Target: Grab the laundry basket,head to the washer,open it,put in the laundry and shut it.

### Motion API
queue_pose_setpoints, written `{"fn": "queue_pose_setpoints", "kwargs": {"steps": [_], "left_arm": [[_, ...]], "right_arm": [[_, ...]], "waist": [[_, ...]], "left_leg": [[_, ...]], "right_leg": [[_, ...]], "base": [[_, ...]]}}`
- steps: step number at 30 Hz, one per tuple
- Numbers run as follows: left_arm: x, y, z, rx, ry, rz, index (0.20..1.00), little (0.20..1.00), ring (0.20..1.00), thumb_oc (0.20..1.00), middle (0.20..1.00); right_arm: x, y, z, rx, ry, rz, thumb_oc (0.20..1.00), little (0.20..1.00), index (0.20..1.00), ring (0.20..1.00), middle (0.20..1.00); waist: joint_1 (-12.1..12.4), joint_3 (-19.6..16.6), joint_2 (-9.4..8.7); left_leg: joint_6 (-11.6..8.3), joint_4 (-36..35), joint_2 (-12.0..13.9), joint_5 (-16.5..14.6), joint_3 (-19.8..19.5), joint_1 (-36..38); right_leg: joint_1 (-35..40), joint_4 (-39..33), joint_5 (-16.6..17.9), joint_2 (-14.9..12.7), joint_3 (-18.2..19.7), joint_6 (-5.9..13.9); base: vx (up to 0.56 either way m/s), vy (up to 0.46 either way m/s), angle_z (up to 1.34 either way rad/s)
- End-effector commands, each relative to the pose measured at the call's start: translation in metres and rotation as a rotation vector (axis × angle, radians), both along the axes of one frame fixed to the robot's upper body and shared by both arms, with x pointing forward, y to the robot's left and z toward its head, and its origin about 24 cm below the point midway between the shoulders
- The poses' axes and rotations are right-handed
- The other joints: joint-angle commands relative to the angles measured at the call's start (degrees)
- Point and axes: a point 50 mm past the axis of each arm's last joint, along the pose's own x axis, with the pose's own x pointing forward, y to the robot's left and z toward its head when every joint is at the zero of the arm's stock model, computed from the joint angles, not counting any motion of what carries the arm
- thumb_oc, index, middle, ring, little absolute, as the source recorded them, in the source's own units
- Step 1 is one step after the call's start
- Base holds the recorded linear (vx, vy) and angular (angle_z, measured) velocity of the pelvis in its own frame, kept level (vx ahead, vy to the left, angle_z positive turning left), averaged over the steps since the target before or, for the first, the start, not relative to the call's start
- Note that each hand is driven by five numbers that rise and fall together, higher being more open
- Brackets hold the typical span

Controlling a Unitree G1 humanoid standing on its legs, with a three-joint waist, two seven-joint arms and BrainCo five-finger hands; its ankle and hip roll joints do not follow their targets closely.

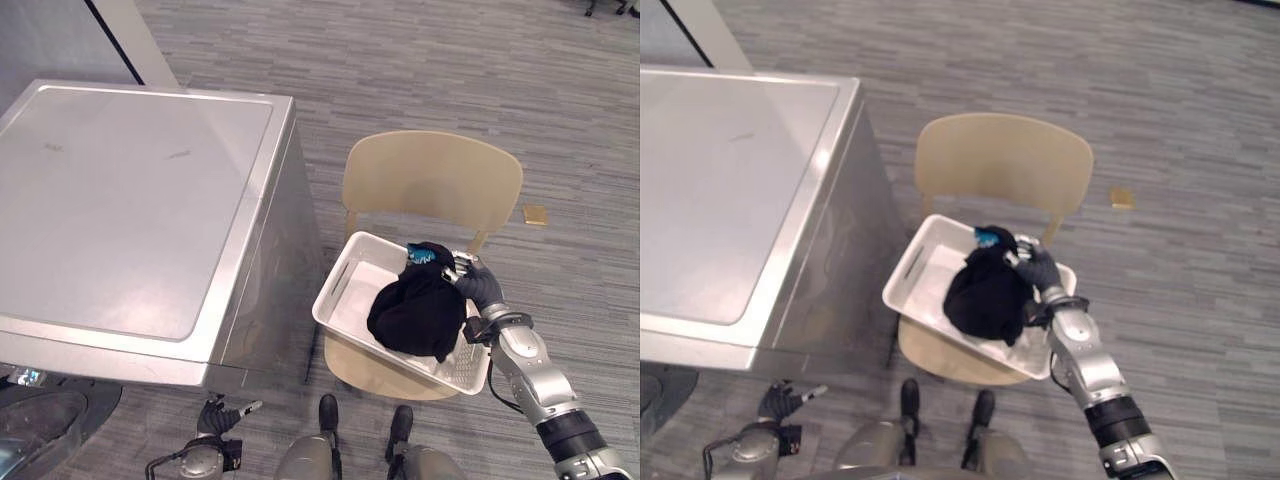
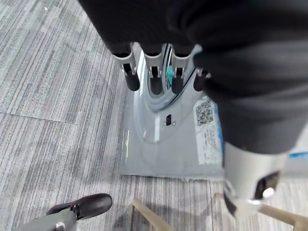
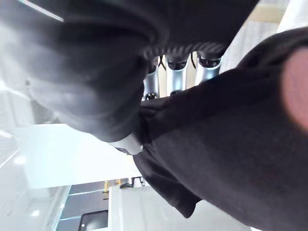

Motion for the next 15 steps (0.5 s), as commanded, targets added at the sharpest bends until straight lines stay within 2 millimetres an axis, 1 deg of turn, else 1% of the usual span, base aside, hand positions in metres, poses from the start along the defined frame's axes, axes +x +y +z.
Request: {"fn": "queue_pose_setpoints", "kwargs": {"steps": [1,3,4,5,6,7,8,9,10,11,12,13,15], "left_arm": [[0.06,-0.028,0.031,-0.008,-0.248,-0.175,1.0,1.0,1.0,1.0,1.0],[0.069,-0.025,0.039,0.011,-0.283,-0.185,1.0,1.0,1.0,1.0,1.0],[0.071,-0.025,0.042,0.012,-0.295,-0.189,1.0,1.0,1.0,1.0,1.0],[0.073,-0.024,0.044,0.016,-0.306,-0.191,1.0,1.0,1.0,1.0,1.0],[0.072,-0.024,0.047,0.016,-0.32,-0.192,1.0,1.0,1.0,1.0,1.0],[0.072,-0.024,0.047,0.012,-0.323,-0.193,1.0,1.0,1.0,1.0,1.0],[0.072,-0.024,0.047,0.012,-0.322,-0.193,1.0,1.0,1.0,1.0,1.0],[0.07,-0.024,0.047,0.002,-0.322,-0.183,1.0,1.0,1.0,1.0,1.0],[0.072,-0.027,0.052,-0.011,-0.347,-0.191,1.0,1.0,1.0,1.0,1.0],[0.072,-0.027,0.052,-0.011,-0.347,-0.191,1.0,1.0,1.0,1.0,1.0],[0.074,-0.03,0.055,-0.027,-0.364,-0.199,1.0,1.0,1.0,1.0,1.0],[0.079,-0.034,0.061,-0.031,-0.397,-0.215,1.0,1.0,1.0,1.0,1.0],[0.088,-0.043,0.074,-0.044,-0.459,-0.264,1.0,1.0,1.0,1.0,1.0]], "right_arm": [[0.0,0.007,0.028,0.066,-0.155,0.04,0.2,0.2,0.2,0.2,0.2],[-0.002,0.002,0.032,0.055,-0.185,0.018,0.2,0.2,0.2,0.2,0.2],[-0.003,0.0,0.032,0.046,-0.187,0.007,0.2,0.2,0.2,0.2,0.2],[-0.003,-0.002,0.033,0.038,-0.192,-0.01,0.2,0.2,0.2,0.2,0.2],[-0.002,-0.006,0.031,0.019,-0.188,-0.035,0.2,0.2,0.2,0.2,0.2],[-0.002,-0.006,0.03,0.017,-0.182,-0.036,0.2,0.2,0.2,0.2,0.2],[-0.002,-0.006,0.03,0.017,-0.182,-0.036,0.2,0.2,0.2,0.2,0.2],[0.0,-0.006,0.029,0.02,-0.172,-0.041,0.2,0.2,0.2,0.2,0.2],[0.001,-0.009,0.029,0.014,-0.173,-0.056,0.2,0.2,0.2,0.2,0.2],[0.001,-0.009,0.029,0.014,-0.173,-0.056,0.2,0.2,0.2,0.2,0.2],[0.0,-0.013,0.03,0.004,-0.174,-0.064,0.2,0.2,0.2,0.2,0.2],[0.001,-0.016,0.031,-0.007,-0.179,-0.077,0.2,0.2,0.2,0.2,0.2],[0.001,-0.019,0.033,-0.011,-0.185,-0.086,0.2,0.2,0.2,0.2,0.2]], "waist": [[-1.56,-2.43,0.57],[-1.97,-1.89,0.26],[-1.85,-2.15,0.08],[-1.53,-2.83,-0.07],[-0.48,-3.95,-1.11],[-0.08,-4.34,-1.61],[-0.14,-4.29,-1.67],[0.84,-4.3,-1.93],[1.68,-4.31,-1.33],[1.62,-4.36,-1.28],[1.52,-4.08,-1.17],[1.06,-3.35,-1.01],[-0.1,-2.47,-1.53]], "left_leg": [[-0.57,2.51,1.03,-3.43,-2.73,-2.68],[-0.43,4.21,1.15,-2.42,-4.14,-4.23],[-0.41,4.96,1.12,-2.03,-4.84,-5.36],[-0.46,5.55,1.19,-1.48,-5.72,-6.89],[-0.84,5.68,0.94,-0.02,-7.37,-9.84],[-1.21,5.58,0.6,0.94,-7.84,-11.2],[-1.21,5.58,0.53,0.9,-7.88,-11.08],[-2.22,5.49,0.89,3.06,-8.51,-13.01],[-3.93,3.94,2.01,5.4,-9.27,-15.48],[-3.95,3.89,2.03,5.45,-9.35,-15.53],[-4.42,2.59,2.2,5.08,-9.38,-15.96],[-4.87,1.95,2.27,4.37,-8.73,-16.41],[-4.03,2.98,2.45,1.91,-5.91,-15.78]], "right_leg": [[-2.55,15.43,-11.93,-1.8,3.2,5.13],[-2.38,21.85,-14.02,0.63,7.74,4.74],[-1.82,23.84,-14.49,1.48,8.97,4.43],[-1.18,25.72,-14.25,2.74,10.56,4.21],[2.34,23.71,-16.68,4.99,14.14,2.81],[5.04,19.04,-18.99,6.13,15.39,1.66],[5.29,18.79,-18.95,6.07,15.34,1.66],[6.66,14.88,-19.94,6.98,15.8,0.47],[6.4,10.37,-20.72,8.91,15.69,-0.91],[6.4,10.26,-20.64,8.96,15.63,-0.92],[6.03,9.19,-20.19,9.52,15.05,-1.03],[5.48,8.74,-19.34,9.46,13.7,-1.04],[5.32,7.77,-17.92,8.1,11.08,-0.88]], "base": [[-0.13,-0.028,0.05],[-0.23,-0.069,0.19],[-0.24,-0.112,0.42],[-0.29,-0.213,0.88],[-0.31,-0.247,0.94],[-0.23,-0.196,0.86],[-0.22,-0.164,0.43],[-0.38,-0.229,0.2],[-0.39,-0.229,0.06],[-0.37,-0.205,0.07],[-0.25,-0.106,0.34],[-0.35,-0.11,0.46],[-0.31,-0.021,0.66]]}}
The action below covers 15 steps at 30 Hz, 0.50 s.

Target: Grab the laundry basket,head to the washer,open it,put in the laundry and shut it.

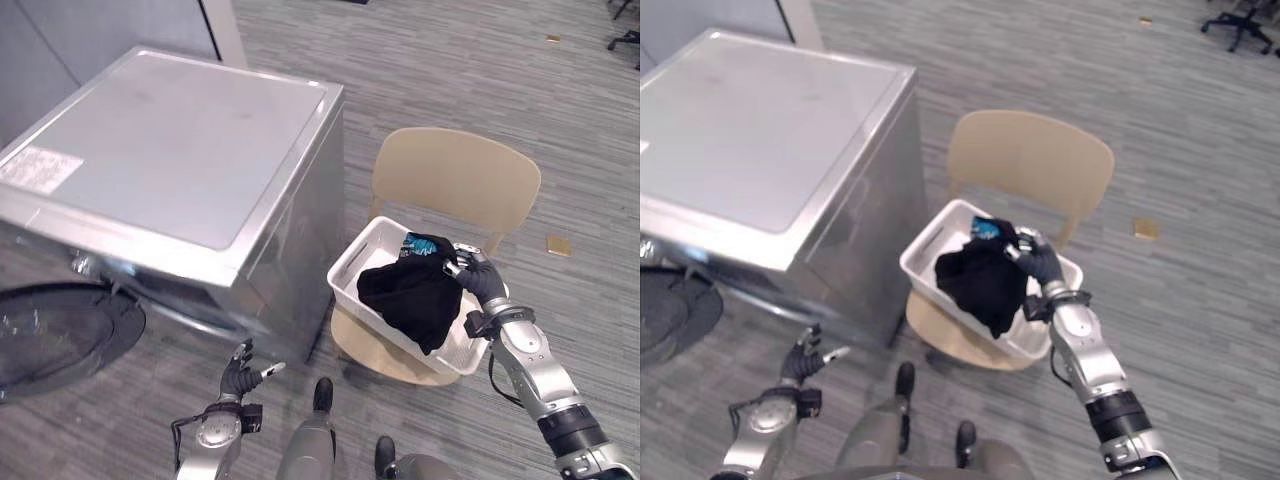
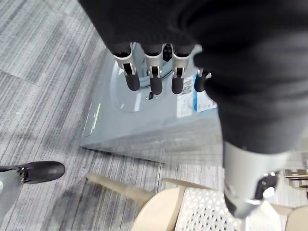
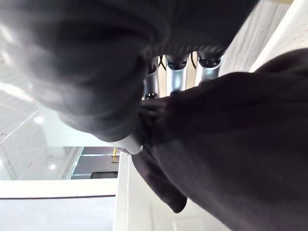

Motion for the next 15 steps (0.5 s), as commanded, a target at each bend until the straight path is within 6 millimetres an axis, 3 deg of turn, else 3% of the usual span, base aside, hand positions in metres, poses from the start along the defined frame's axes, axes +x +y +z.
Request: {"fn": "queue_pose_setpoints", "kwargs": {"steps": [1,6,8,9,10,12,14,15], "left_arm": [[0.037,-0.014,0.039,0.028,-0.214,-0.13,1.0,1.0,1.0,1.0,1.0],[0.067,-0.054,0.078,0.021,-0.403,-0.312,1.0,1.0,1.0,1.0,1.0],[0.076,-0.075,0.091,0.008,-0.462,-0.393,1.0,1.0,1.0,1.0,1.0],[0.079,-0.084,0.095,0.005,-0.481,-0.423,1.0,1.0,1.0,1.0,1.0],[0.084,-0.107,0.108,0.006,-0.542,-0.497,1.0,1.0,1.0,1.0,1.0],[0.087,-0.115,0.113,0.006,-0.565,-0.513,1.0,1.0,1.0,1.0,1.0],[0.095,-0.143,0.129,-0.005,-0.633,-0.583,1.0,1.0,1.0,1.0,1.0],[0.095,-0.143,0.13,-0.005,-0.634,-0.582,1.0,1.0,1.0,1.0,1.0]], "right_arm": [[0.003,-0.006,0.045,0.032,-0.223,-0.028,0.2,0.2,0.2,0.2,0.2],[0.0,0.009,0.069,0.068,-0.325,0.06,0.2,0.2,0.2,0.2,0.2],[-0.001,0.019,0.077,0.09,-0.356,0.11,0.2,0.2,0.2,0.2,0.2],[-0.002,0.023,0.079,0.101,-0.363,0.126,0.2,0.2,0.2,0.2,0.2],[-0.004,0.036,0.087,0.152,-0.401,0.166,0.2,0.2,0.2,0.2,0.2],[-0.004,0.04,0.089,0.166,-0.406,0.178,0.2,0.2,0.2,0.2,0.2],[-0.003,0.064,0.101,0.213,-0.449,0.25,0.2,0.2,0.2,0.2,0.2],[-0.003,0.064,0.101,0.213,-0.45,0.25,0.2,0.2,0.2,0.2,0.2]], "waist": [[-2.63,-0.83,-3.65],[-6.16,-2.5,-6.27],[-8.06,-4.31,-6.28],[-8.78,-5.17,-5.83],[-9.86,-6.81,-4.92],[-10.13,-7.18,-4.83],[-10.54,-8.22,-4.49],[-10.54,-8.16,-4.48]], "left_leg": [[-0.48,1.52,-3.5,-4.4,5.12,-3.18],[-0.01,13.88,-2.99,-12.71,5.94,1.38],[-0.47,11.66,-2.22,-15.14,7.05,6.95],[-0.68,9.85,-2.13,-15.38,7.76,9.3],[-0.83,3.2,-2.37,-13.88,8.16,11.13],[-0.85,0.48,-2.92,-13.02,7.88,11.95],[-0.45,-3.58,-3.81,-12.54,7.68,13.74],[-0.44,-3.58,-3.81,-12.55,7.69,13.76]], "right_leg": [[5.74,-6.31,-3.34,-4.14,-2.2,5.21],[4.1,-9.9,1.12,-8.34,-6.74,5.88],[3.65,-11.71,2.37,-9.09,-8.55,6.47],[3.6,-12.5,2.7,-8.97,-9.17,6.77],[3.8,-14.24,3.79,-8.77,-10.16,7.73],[3.85,-14.82,4.44,-8.87,-10.11,8.03],[4.04,-15.46,5.35,-9.15,-9.94,8.88],[4.06,-15.47,5.35,-9.16,-9.94,8.9]], "base": [[-0.3,0.005,0.98],[-0.19,0.04,0.71],[-0.02,0.131,0.89],[0.06,0.248,0.79],[0.07,0.188,0.53],[0.05,0.162,0.4],[0.03,0.195,0.01],[-0.01,0.201,-0.17]]}}
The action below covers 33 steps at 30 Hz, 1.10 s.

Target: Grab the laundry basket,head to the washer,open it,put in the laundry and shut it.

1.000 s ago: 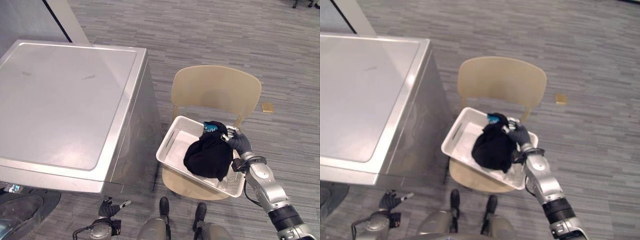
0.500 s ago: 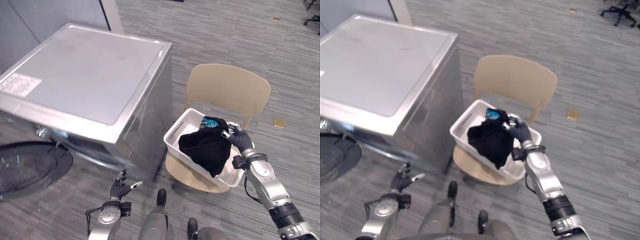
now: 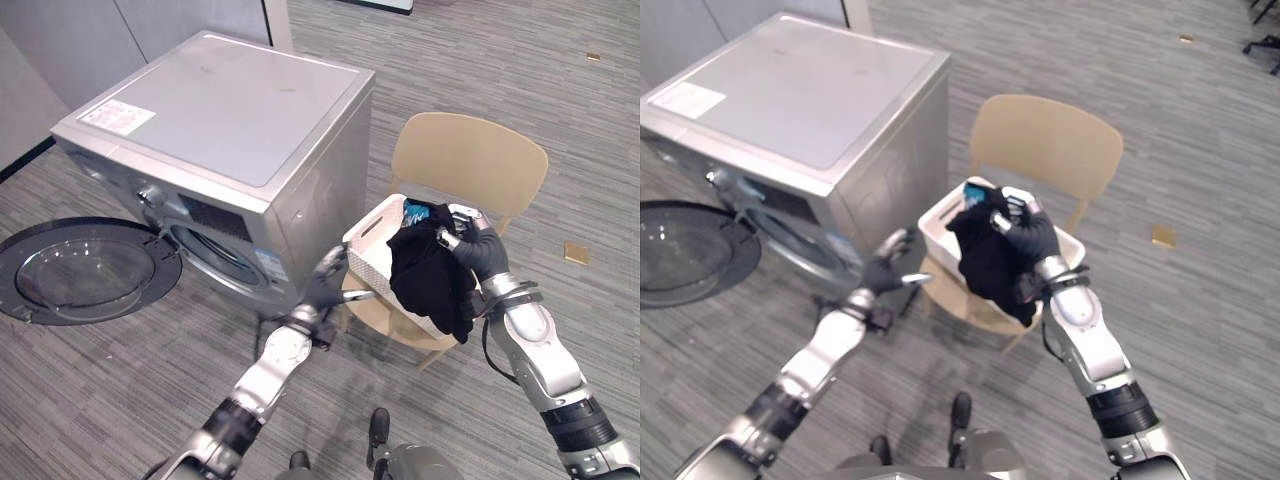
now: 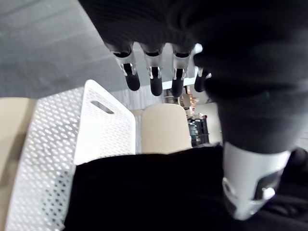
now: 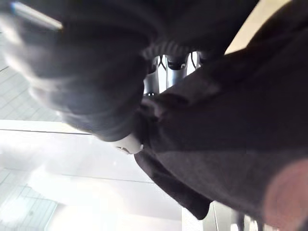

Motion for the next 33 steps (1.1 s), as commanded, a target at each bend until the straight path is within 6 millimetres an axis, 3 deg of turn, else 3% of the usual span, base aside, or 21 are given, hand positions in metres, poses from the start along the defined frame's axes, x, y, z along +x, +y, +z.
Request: {"fn": "queue_pose_setpoints", "kwargs": {"steps": [1,3,4,5,7,9,10,11,17,18,19,20,24,27,28,30,32,33], "left_arm": [[0.002,-0.009,0.015,0.031,-0.125,-0.025,1.0,1.0,1.0,1.0,1.0],[0.002,-0.015,0.019,0.031,-0.145,-0.044,1.0,1.0,1.0,1.0,1.0],[0.004,-0.025,0.025,0.033,-0.174,-0.06,1.0,1.0,1.0,1.0,1.0],[0.004,-0.025,0.025,0.033,-0.174,-0.06,1.0,1.0,1.0,1.0,1.0],[0.01,-0.037,0.027,0.087,-0.198,-0.067,1.0,1.0,1.0,1.0,1.0],[0.013,-0.038,0.027,0.111,-0.206,-0.061,1.0,1.0,1.0,1.0,1.0],[0.014,-0.038,0.026,0.131,-0.214,-0.06,0.959,0.959,0.959,0.959,0.959],[0.014,-0.038,0.025,0.152,-0.222,-0.061,0.2,0.2,0.2,0.2,0.2],[0.01,-0.021,0.01,0.147,-0.162,-0.012,0.2,0.2,0.2,0.2,0.2],[0.01,-0.021,0.01,0.147,-0.161,-0.011,0.2,0.2,0.2,0.2,0.2],[0.007,-0.014,0.006,0.137,-0.143,0.012,0.2,0.2,0.2,0.2,0.2],[0.007,-0.013,0.006,0.137,-0.142,0.012,0.2,0.2,0.2,0.2,0.2],[-0.001,0.018,-0.007,0.07,-0.062,0.12,0.2,0.2,0.2,0.2,0.2],[-0.003,0.023,-0.009,0.058,-0.049,0.135,0.2,0.2,0.2,0.2,0.2],[-0.009,0.038,-0.017,0.015,-0.001,0.19,0.2,0.2,0.2,0.2,0.2],[-0.012,0.043,-0.02,0.01,0.012,0.206,0.2,0.2,0.2,0.2,0.2],[-0.019,0.061,-0.029,0.018,0.048,0.258,0.2,0.2,0.2,0.2,0.2],[-0.019,0.061,-0.029,0.018,0.05,0.258,0.2,0.2,0.2,0.2,0.2]], "right_arm": [[-0.003,0.034,0.038,0.163,-0.172,0.14,0.2,0.2,0.2,0.2,0.2],[-0.004,0.041,0.042,0.18,-0.182,0.171,0.2,0.2,0.2,0.2,0.2],[-0.007,0.057,0.052,0.229,-0.206,0.235,0.2,0.2,0.2,0.2,0.2],[-0.006,0.057,0.052,0.23,-0.207,0.235,0.2,0.2,0.2,0.2,0.2],[-0.011,0.077,0.064,0.284,-0.227,0.329,0.2,0.2,0.2,0.2,0.2],[-0.012,0.082,0.067,0.303,-0.23,0.359,0.2,0.2,0.2,0.2,0.2],[-0.014,0.084,0.068,0.315,-0.229,0.376,0.2,0.2,0.2,0.2,0.2],[-0.015,0.087,0.069,0.32,-0.231,0.398,0.2,0.2,0.2,0.2,0.2],[-0.019,0.086,0.057,0.291,-0.183,0.425,0.2,0.2,0.2,0.2,0.2],[-0.019,0.086,0.057,0.291,-0.182,0.425,0.235,0.235,0.235,0.235,0.235],[-0.018,0.084,0.048,0.282,-0.148,0.404,0.796,0.796,0.796,0.796,0.796],[-0.018,0.084,0.048,0.282,-0.147,0.405,1.0,1.0,1.0,1.0,1.0],[-0.012,0.055,0.019,0.058,-0.108,0.218,1.0,1.0,1.0,1.0,1.0],[-0.012,0.048,0.015,0.008,-0.111,0.172,1.0,1.0,1.0,1.0,1.0],[-0.012,0.022,0.002,-0.15,-0.113,0.029,1.0,1.0,1.0,1.0,1.0],[-0.013,0.013,-0.003,-0.186,-0.105,-0.014,1.0,1.0,1.0,1.0,1.0],[-0.017,-0.013,-0.016,-0.305,-0.081,-0.124,1.0,1.0,1.0,1.0,1.0],[-0.017,-0.013,-0.016,-0.305,-0.08,-0.124,1.0,1.0,1.0,1.0,1.0]], "waist": [[0.32,-5.89,-2.5],[0.34,-6.05,-2.54],[0.45,-6.24,-2.68],[0.47,-6.2,-2.69],[0.54,-6.41,-2.8],[0.61,-6.42,-2.75],[0.65,-6.51,-2.78],[0.72,-6.54,-2.77],[0.91,-6.96,-2.57],[0.91,-6.99,-2.57],[1.03,-7.09,-2.46],[1.03,-7.12,-2.46],[1.26,-7.26,-2.01],[1.23,-7.31,-1.94],[1.13,-7.28,-1.73],[1.07,-7.28,-1.64],[0.79,-7.22,-1.38],[0.81,-7.28,-1.36]], "left_leg": [[0.55,0.11,-2.67,-0.74,0.75,-3.31],[0.65,0.11,-2.81,-0.86,0.91,-3.09],[0.97,0.11,-3.04,-0.97,1.15,-2.8],[0.98,0.11,-3.05,-0.97,1.18,-2.79],[1.49,0.11,-3.35,-1.18,1.43,-2.43],[1.6,0.11,-3.43,-1.22,1.57,-2.27],[1.67,0.11,-3.48,-1.25,1.7,-2.18],[1.75,0.11,-3.56,-1.3,1.84,-2.07],[1.92,0.11,-3.62,-1.39,2.56,-1.46],[1.92,0.11,-3.62,-1.4,2.58,-1.46],[1.94,0.11,-3.63,-1.46,2.63,-1.3],[1.94,0.11,-3.63,-1.47,2.64,-1.28],[1.78,0.11,-3.61,-1.24,2.59,-1.19],[1.77,0.11,-3.62,-1.21,2.51,-1.14],[1.78,0.11,-3.61,-1.11,2.36,-1.04],[1.79,0.11,-3.6,-1.1,2.28,-0.99],[1.78,0.11,-3.6,-0.99,2.22,-0.8],[1.77,0.11,-3.59,-1.01,2.23,-0.77]], "right_leg": [[6.67,2.01,-10.32,-3.57,4.55,7.41],[6.74,2.13,-10.26,-3.68,4.81,7.56],[6.71,2.53,-10.06,-4.0,5.19,7.84],[6.7,2.56,-10.08,-4.01,5.21,7.85],[6.49,3.3,-10.02,-4.39,5.93,8.11],[6.49,3.52,-10.03,-4.52,6.05,8.17],[6.56,3.65,-10.02,-4.61,6.12,8.22],[6.57,3.79,-10.06,-4.66,6.23,8.26],[6.99,3.59,-9.83,-4.95,6.73,8.33],[7.0,3.56,-9.82,-4.95,6.75,8.33],[7.28,3.16,-9.74,-4.95,6.94,8.29],[7.31,3.12,-9.72,-4.94,6.95,8.29],[8.06,1.9,-9.48,-4.97,6.99,8.3],[8.26,1.74,-9.45,-4.97,6.87,8.34],[8.64,1.56,-9.47,-4.99,6.88,8.35],[8.77,1.5,-9.53,-4.96,6.86,8.31],[8.99,1.46,-9.65,-4.89,7.0,8.26],[9.01,1.47,-9.66,-4.89,7.01,8.26]], "base": [[-0.01,0.142,-0.1],[-0.01,0.128,0.03],[-0.01,0.073,0.02],[-0.01,0.126,-0.08],[-0.02,0.087,-0.09],[0.0,0.045,-0.04],[-0.01,0.048,0.03],[-0.01,0.035,0.03],[0.01,0.008,-0.08],[0.01,-0.011,-0.08],[0.01,-0.008,-0.09],[0.02,-0.017,-0.07],[0.01,-0.023,-0.04],[0.01,-0.014,0.0],[0.02,-0.042,0.0],[0.01,-0.021,0.0],[0.0,0.0,0.0],[0.0,0.0,0.0]]}}
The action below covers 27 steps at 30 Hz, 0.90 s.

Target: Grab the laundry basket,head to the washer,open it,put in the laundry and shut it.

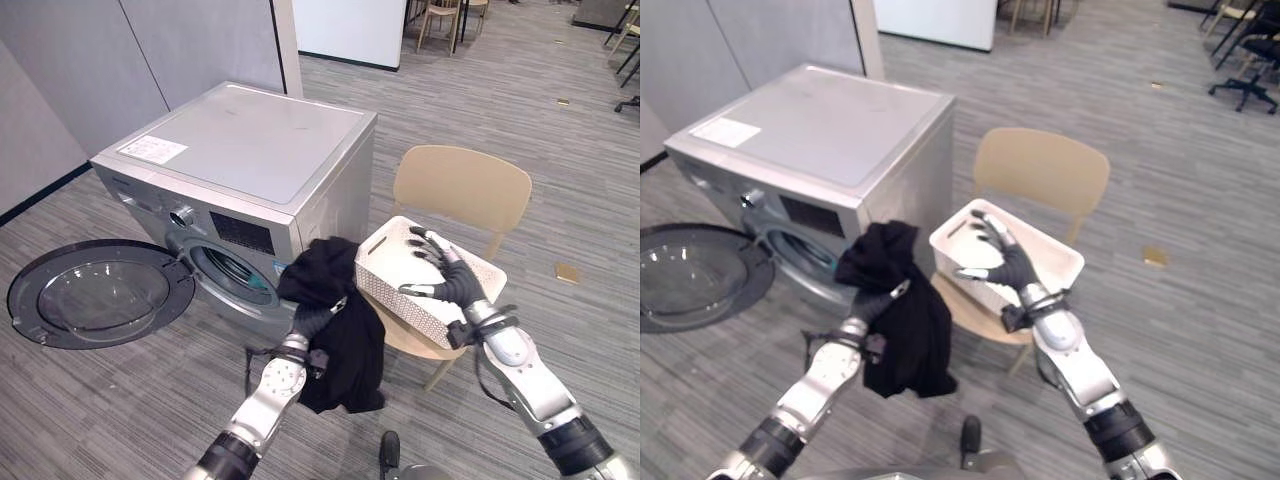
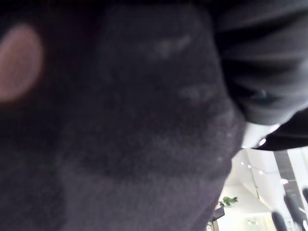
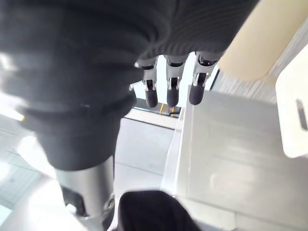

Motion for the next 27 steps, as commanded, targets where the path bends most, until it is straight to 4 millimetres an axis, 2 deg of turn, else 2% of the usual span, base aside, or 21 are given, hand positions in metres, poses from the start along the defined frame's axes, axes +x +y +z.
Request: {"fn": "queue_pose_setpoints", "kwargs": {"steps": [1,2,3,5,6,8,9,10,11,12,13,14,15,18,20,22,23,24,25,26,27], "left_arm": [[0.014,0.008,0.021,-0.049,-0.106,0.013,0.2,0.2,0.2,0.2,0.2],[0.009,0.02,0.013,-0.041,-0.064,0.047,0.2,0.2,0.2,0.2,0.2],[0.008,0.02,0.013,-0.041,-0.063,0.047,0.2,0.2,0.2,0.2,0.2],[-0.005,0.047,-0.003,0.02,0.005,0.097,0.2,0.2,0.2,0.2,0.2],[-0.006,0.047,-0.003,0.02,0.006,0.097,0.2,0.2,0.2,0.2,0.2],[-0.018,0.066,-0.017,0.061,0.071,0.144,0.2,0.2,0.2,0.2,0.2],[-0.034,0.085,-0.031,0.096,0.149,0.188,0.2,0.2,0.2,0.2,0.2],[-0.034,0.085,-0.031,0.096,0.149,0.188,0.2,0.2,0.2,0.2,0.2],[-0.05,0.104,-0.046,0.134,0.231,0.244,0.2,0.2,0.2,0.2,0.2],[-0.051,0.104,-0.046,0.134,0.232,0.244,0.2,0.2,0.2,0.2,0.2],[-0.068,0.118,-0.058,0.151,0.305,0.3,0.2,0.2,0.2,0.2,0.2],[-0.068,0.118,-0.058,0.151,0.305,0.3,0.2,0.2,0.2,0.2,0.2],[-0.086,0.13,-0.069,0.166,0.375,0.363,0.2,0.2,0.2,0.2,0.2],[-0.102,0.141,-0.078,0.145,0.428,0.453,0.2,0.2,0.2,0.2,0.2],[-0.103,0.142,-0.079,0.137,0.434,0.469,0.2,0.2,0.2,0.2,0.2],[-0.099,0.143,-0.077,0.123,0.421,0.498,0.2,0.2,0.2,0.2,0.2],[-0.09,0.143,-0.073,0.117,0.394,0.501,0.2,0.2,0.2,0.2,0.2],[-0.09,0.143,-0.073,0.117,0.393,0.502,0.2,0.2,0.2,0.2,0.2],[-0.087,0.143,-0.072,0.111,0.384,0.507,0.2,0.2,0.2,0.2,0.2],[-0.086,0.141,-0.072,0.094,0.38,0.513,0.2,0.2,0.2,0.2,0.2],[-0.086,0.141,-0.072,0.094,0.38,0.514,0.2,0.2,0.2,0.2,0.2]], "right_arm": [[0.0,-0.007,0.02,-0.064,-0.143,-0.039,1.0,1.0,1.0,1.0,1.0],[-0.005,-0.023,0.002,-0.118,-0.064,-0.081,1.0,1.0,1.0,1.0,1.0],[-0.005,-0.023,0.002,-0.118,-0.063,-0.08,1.0,1.0,1.0,1.0,1.0],[-0.021,-0.052,-0.034,-0.218,0.113,-0.141,1.0,1.0,1.0,1.0,1.0],[-0.022,-0.052,-0.034,-0.219,0.114,-0.14,1.0,1.0,1.0,1.0,1.0],[-0.039,-0.073,-0.066,-0.265,0.273,-0.192,1.0,1.0,1.0,1.0,1.0],[-0.054,-0.088,-0.09,-0.307,0.385,-0.235,1.0,1.0,1.0,1.0,1.0],[-0.054,-0.088,-0.09,-0.307,0.385,-0.235,1.0,1.0,1.0,1.0,1.0],[-0.068,-0.099,-0.112,-0.328,0.493,-0.275,1.0,1.0,1.0,1.0,1.0],[-0.068,-0.098,-0.113,-0.328,0.493,-0.274,1.0,1.0,1.0,1.0,1.0],[-0.079,-0.103,-0.128,-0.331,0.568,-0.296,1.0,1.0,1.0,1.0,1.0],[-0.079,-0.103,-0.128,-0.331,0.568,-0.296,1.0,1.0,1.0,1.0,1.0],[-0.09,-0.105,-0.144,-0.319,0.65,-0.312,1.0,1.0,1.0,1.0,1.0],[-0.092,-0.102,-0.154,-0.306,0.692,-0.324,1.0,1.0,1.0,1.0,1.0],[-0.089,-0.101,-0.154,-0.305,0.689,-0.326,1.0,1.0,1.0,1.0,1.0],[-0.084,-0.099,-0.155,-0.285,0.682,-0.34,1.0,1.0,1.0,1.0,1.0],[-0.079,-0.099,-0.153,-0.269,0.661,-0.368,1.0,1.0,1.0,1.0,1.0],[-0.078,-0.099,-0.153,-0.269,0.661,-0.368,1.0,1.0,1.0,1.0,1.0],[-0.079,-0.101,-0.155,-0.278,0.666,-0.384,1.0,1.0,1.0,1.0,1.0],[-0.078,-0.101,-0.156,-0.304,0.675,-0.39,1.0,1.0,1.0,1.0,1.0],[-0.078,-0.101,-0.156,-0.305,0.675,-0.39,1.0,1.0,1.0,1.0,1.0]], "waist": [[0.68,-1.75,-1.61],[0.53,-1.62,-1.56],[0.54,-1.69,-1.55],[0.38,-1.45,-1.41],[0.38,-1.53,-1.41],[0.29,-1.25,-1.32],[0.29,-0.98,-1.21],[0.27,-1.01,-1.22],[0.47,-0.66,-1.03],[0.43,-0.66,-1.06],[0.6,-0.26,-0.91],[0.59,-0.25,-0.91],[1.02,0.21,-0.71],[1.96,1.47,-0.62],[2.3,2.28,-0.7],[3.35,4.74,-1.04],[4.06,7.09,-1.51],[3.94,6.89,-1.5],[4.14,7.3,-1.47],[4.69,7.24,-1.45],[4.66,7.29,-1.43]], "left_leg": [[-0.3,-0.21,-0.84,-1.57,-0.44,-2.34],[-0.34,-0.21,-0.8,-1.47,-0.46,-2.34],[-0.35,-0.21,-0.8,-1.49,-0.46,-2.34],[-0.45,-0.21,-0.7,-1.29,-0.55,-2.28],[-0.46,-0.21,-0.7,-1.3,-0.55,-2.28],[-0.52,-0.21,-0.65,-1.17,-0.59,-2.21],[-0.49,-0.21,-0.59,-1.01,-0.6,-2.09],[-0.49,-0.21,-0.59,-1.02,-0.61,-2.07],[-0.48,-0.21,-0.52,-0.83,-0.61,-2.01],[-0.48,-0.21,-0.52,-0.84,-0.61,-1.98],[-0.45,-0.21,-0.49,-0.73,-0.66,-1.92],[-0.45,-0.21,-0.49,-0.73,-0.67,-1.91],[-0.41,-0.21,-0.47,-0.48,-0.77,-1.82],[-0.33,0.25,-0.38,-0.12,-1.42,-2.11],[-0.28,1.38,-0.37,-0.11,-1.79,-2.83],[-0.52,5.73,-0.48,-0.33,-2.7,-6.8],[-1.47,11.76,-0.32,-0.76,-2.29,-12.03],[-1.45,11.82,-0.33,-0.64,-2.4,-12.39],[-1.76,12.97,0.6,-0.51,-0.17,-13.67],[-2.32,13.18,3.62,-1.36,4.3,-13.33],[-2.35,13.27,3.66,-1.43,4.27,-13.3]], "right_leg": [[7.93,2.72,-12.1,-2.8,3.44,6.5],[7.95,2.85,-12.17,-2.73,3.47,6.46],[7.94,2.86,-12.19,-2.73,3.47,6.46],[7.92,3.24,-12.42,-2.61,3.43,6.35],[7.92,3.24,-12.44,-2.61,3.42,6.35],[7.92,3.48,-12.61,-2.54,3.21,6.27],[7.93,3.65,-12.75,-2.46,3.18,6.15],[7.94,3.66,-12.77,-2.46,3.18,6.15],[7.99,3.68,-12.92,-2.38,3.22,6.05],[8.02,3.68,-12.93,-2.38,3.23,6.04],[8.13,3.65,-13.08,-2.35,3.2,5.89],[8.14,3.65,-13.08,-2.35,3.19,5.89],[8.17,3.8,-13.29,-2.24,3.2,5.68],[8.03,4.37,-13.82,-2.13,2.92,5.3],[7.82,4.73,-14.02,-2.17,2.63,5.15],[6.43,5.85,-14.26,-2.69,1.72,4.79],[5.46,6.45,-14.6,-3.9,-0.98,4.26],[5.19,6.41,-14.48,-3.91,-1.09,4.25],[4.93,6.23,-14.63,-4.55,-3.19,4.12],[5.99,5.59,-15.62,-5.43,-6.12,4.52],[6.07,5.57,-15.64,-5.4,-6.14,4.51]], "base": [[0.0,0.0,0.0],[0.0,0.0,0.0],[0.0,0.0,0.0],[0.0,0.0,0.0],[0.0,0.0,0.0],[0.0,-0.021,0.0],[0.0,-0.03,-0.01],[0.0,0.0,0.0],[0.0,0.0,0.0],[0.0,0.0,0.0],[-0.01,-0.014,-0.06],[-0.01,-0.028,-0.04],[0.0,0.0,0.0],[-0.03,-0.021,0.04],[-0.07,-0.017,0.01],[-0.25,-0.043,0.13],[-0.27,-0.04,0.39],[-0.22,-0.019,0.97],[0.0,0.029,1.18],[0.0,0.027,1.31],[0.08,0.064,0.94]]}}
